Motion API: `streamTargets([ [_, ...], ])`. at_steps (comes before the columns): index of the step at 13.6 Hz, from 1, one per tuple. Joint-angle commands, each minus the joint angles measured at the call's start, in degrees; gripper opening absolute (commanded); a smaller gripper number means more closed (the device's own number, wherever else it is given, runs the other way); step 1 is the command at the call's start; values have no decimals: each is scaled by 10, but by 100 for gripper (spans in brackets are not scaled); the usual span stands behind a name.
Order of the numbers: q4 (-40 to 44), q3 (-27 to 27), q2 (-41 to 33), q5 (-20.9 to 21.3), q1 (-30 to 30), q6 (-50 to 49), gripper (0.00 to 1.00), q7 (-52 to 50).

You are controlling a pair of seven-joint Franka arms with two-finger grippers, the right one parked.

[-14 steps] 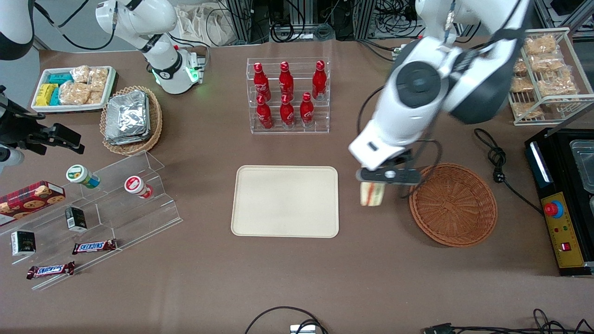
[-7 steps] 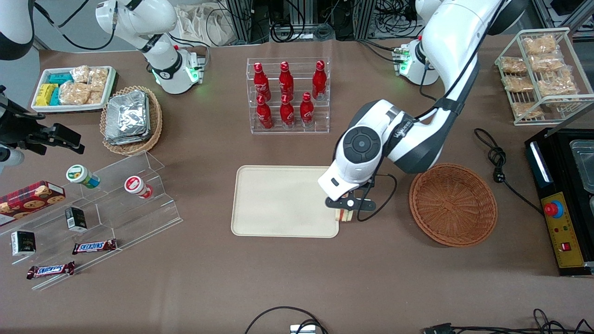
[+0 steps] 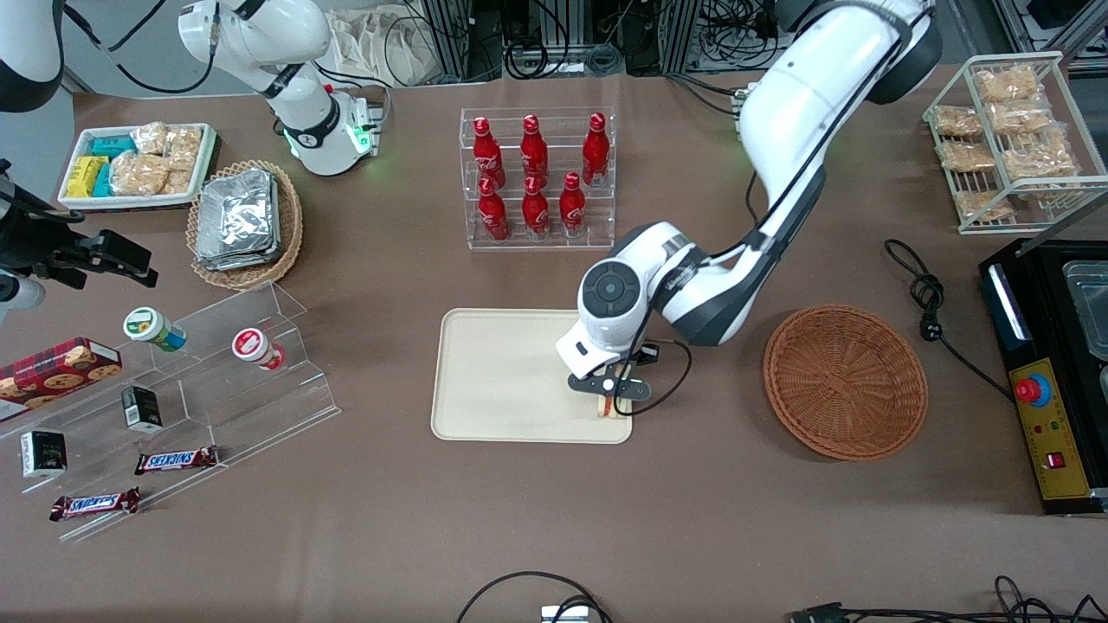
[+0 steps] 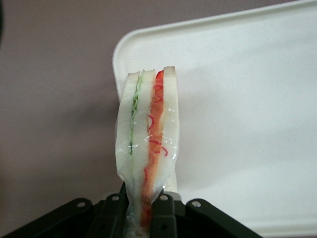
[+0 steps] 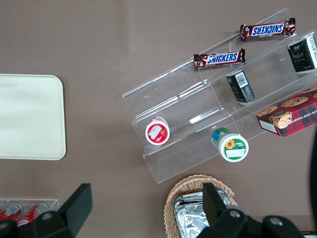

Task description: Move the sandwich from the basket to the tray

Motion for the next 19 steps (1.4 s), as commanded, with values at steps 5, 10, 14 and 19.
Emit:
streamTargets([
  [5, -4, -2, 12, 18, -6, 53, 84, -27],
  [10, -5, -1, 11, 48, -8, 53, 100, -28],
  [14, -6, 0, -24, 39, -7, 52, 100, -28],
  [19, -82, 95, -206, -83, 5, 51, 100, 4],
])
